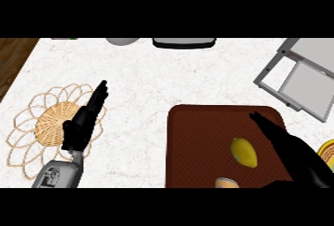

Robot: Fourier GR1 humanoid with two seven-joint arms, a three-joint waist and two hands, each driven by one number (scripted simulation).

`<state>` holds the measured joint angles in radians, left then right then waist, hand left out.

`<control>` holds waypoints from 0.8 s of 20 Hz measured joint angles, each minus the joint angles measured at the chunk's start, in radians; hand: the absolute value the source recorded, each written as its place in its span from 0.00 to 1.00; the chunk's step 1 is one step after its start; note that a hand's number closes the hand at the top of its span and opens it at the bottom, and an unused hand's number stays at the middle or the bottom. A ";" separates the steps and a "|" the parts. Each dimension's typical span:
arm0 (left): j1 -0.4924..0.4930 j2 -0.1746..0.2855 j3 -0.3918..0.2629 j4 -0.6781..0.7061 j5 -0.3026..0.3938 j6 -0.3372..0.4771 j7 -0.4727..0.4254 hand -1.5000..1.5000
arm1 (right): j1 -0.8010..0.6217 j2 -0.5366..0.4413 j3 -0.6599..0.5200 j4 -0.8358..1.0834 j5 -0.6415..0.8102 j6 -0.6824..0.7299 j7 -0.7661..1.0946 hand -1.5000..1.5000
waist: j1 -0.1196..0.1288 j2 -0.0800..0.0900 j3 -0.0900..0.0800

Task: Pick the lemon from the tray and place it in the tiered shelf

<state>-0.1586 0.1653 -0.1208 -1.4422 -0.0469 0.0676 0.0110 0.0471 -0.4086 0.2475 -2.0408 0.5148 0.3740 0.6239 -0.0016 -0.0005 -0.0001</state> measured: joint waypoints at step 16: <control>-0.049 -0.031 0.069 0.045 -0.039 -0.050 0.002 0.50 | -0.018 0.095 -0.025 0.173 0.182 0.021 -0.127 0.00 | 0.000 0.000 0.000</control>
<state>-0.2073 0.1341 -0.0515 -1.3973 -0.0855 0.0180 0.0133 0.0295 -0.3132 0.2225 -1.8674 0.6973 0.3947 0.4970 -0.0016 0.0000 0.0001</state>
